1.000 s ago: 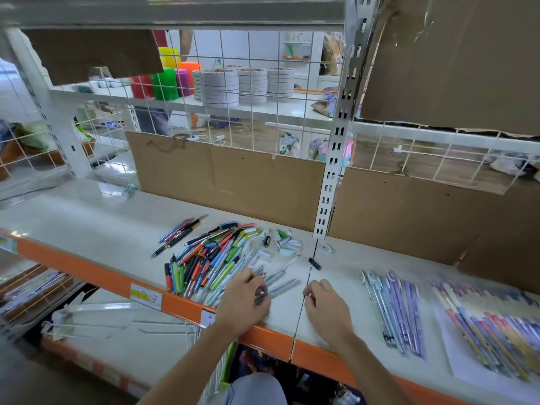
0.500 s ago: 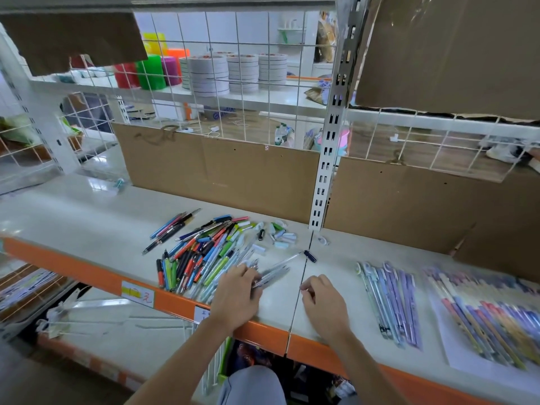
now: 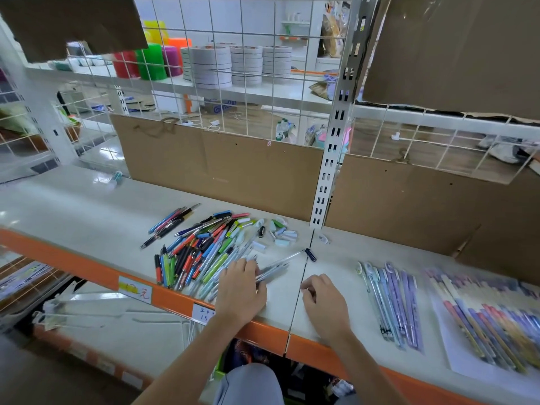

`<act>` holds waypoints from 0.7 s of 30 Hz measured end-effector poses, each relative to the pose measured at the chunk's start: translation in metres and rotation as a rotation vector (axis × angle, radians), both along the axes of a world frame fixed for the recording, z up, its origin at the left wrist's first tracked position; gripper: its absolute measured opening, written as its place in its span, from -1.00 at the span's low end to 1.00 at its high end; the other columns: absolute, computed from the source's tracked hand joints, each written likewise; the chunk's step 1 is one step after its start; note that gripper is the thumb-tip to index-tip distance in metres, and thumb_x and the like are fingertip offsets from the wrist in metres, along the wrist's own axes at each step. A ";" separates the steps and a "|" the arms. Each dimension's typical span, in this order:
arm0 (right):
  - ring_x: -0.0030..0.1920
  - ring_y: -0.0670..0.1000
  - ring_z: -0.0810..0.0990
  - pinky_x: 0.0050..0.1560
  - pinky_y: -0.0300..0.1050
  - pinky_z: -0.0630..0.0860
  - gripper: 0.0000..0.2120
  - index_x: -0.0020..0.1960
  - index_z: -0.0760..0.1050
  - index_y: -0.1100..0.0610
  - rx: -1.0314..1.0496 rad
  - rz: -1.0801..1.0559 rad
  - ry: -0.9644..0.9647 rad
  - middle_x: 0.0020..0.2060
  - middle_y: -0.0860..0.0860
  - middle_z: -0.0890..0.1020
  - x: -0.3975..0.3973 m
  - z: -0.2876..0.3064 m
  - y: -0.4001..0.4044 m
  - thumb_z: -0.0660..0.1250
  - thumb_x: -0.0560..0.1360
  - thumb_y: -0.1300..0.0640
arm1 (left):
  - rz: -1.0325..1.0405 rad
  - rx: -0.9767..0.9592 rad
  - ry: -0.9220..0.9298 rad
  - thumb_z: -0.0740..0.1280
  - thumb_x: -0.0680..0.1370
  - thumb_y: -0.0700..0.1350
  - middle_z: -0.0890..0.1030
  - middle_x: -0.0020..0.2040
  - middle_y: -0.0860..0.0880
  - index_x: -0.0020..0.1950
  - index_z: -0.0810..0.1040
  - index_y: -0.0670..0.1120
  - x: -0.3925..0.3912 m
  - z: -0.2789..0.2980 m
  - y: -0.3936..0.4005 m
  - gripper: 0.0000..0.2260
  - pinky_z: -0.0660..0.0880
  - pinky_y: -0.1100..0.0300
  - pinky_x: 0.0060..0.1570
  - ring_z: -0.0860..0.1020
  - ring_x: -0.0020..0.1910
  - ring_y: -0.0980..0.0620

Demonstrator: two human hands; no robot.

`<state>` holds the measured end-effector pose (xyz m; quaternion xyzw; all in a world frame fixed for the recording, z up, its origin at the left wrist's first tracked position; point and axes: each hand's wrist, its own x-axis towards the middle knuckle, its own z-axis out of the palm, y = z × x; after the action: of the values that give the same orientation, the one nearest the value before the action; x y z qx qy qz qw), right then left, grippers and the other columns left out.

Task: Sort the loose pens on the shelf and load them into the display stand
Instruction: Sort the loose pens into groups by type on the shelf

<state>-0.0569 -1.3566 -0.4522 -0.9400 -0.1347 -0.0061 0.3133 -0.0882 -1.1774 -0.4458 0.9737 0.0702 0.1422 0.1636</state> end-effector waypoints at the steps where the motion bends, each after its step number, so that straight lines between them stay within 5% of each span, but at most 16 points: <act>1: -0.23 -0.12 0.46 -0.14 -0.24 0.41 -0.85 0.00 0.48 0.06 0.003 -0.005 0.003 -0.05 -0.12 0.47 0.000 0.000 0.000 0.14 0.57 0.18 | -0.003 0.007 -0.004 0.18 0.55 0.05 0.44 0.01 0.09 0.07 0.40 0.01 0.000 0.000 0.000 -0.83 0.31 0.19 0.11 0.37 0.02 0.08; 6: -0.10 -0.06 0.51 -0.10 -0.16 0.43 -0.89 -0.03 0.47 0.07 0.008 -0.003 0.030 -0.07 -0.05 0.55 0.021 0.015 0.005 0.17 0.57 0.15 | -0.003 0.026 -0.016 0.13 0.59 0.07 0.45 0.01 0.06 0.06 0.42 0.00 -0.001 0.002 -0.002 -0.81 0.34 0.15 0.09 0.37 0.01 0.05; 16: 0.16 0.08 0.48 0.14 -0.08 0.39 -0.74 0.23 0.49 0.19 -0.116 0.156 -0.088 0.19 0.08 0.47 0.088 0.036 0.056 0.15 0.59 0.23 | -0.004 -0.034 -0.104 0.18 0.57 -0.02 0.48 -0.09 0.04 -0.04 0.47 -0.04 -0.004 0.003 -0.004 -0.87 0.35 0.17 -0.02 0.36 -0.10 0.04; 21: 0.16 0.10 0.46 -0.06 -0.10 0.36 -0.79 0.21 0.40 0.15 -0.339 0.190 -0.071 0.21 0.06 0.42 0.091 0.039 0.062 0.16 0.59 0.17 | -0.013 -0.027 -0.126 0.19 0.56 -0.06 0.50 -0.11 0.03 -0.05 0.50 -0.06 -0.005 0.002 -0.003 -0.87 0.39 0.15 -0.04 0.38 -0.11 0.03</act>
<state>0.0341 -1.2949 -0.4130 -0.9615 -0.2331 0.0129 0.1448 -0.0929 -1.1804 -0.4437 0.9609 0.0555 0.2013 0.1818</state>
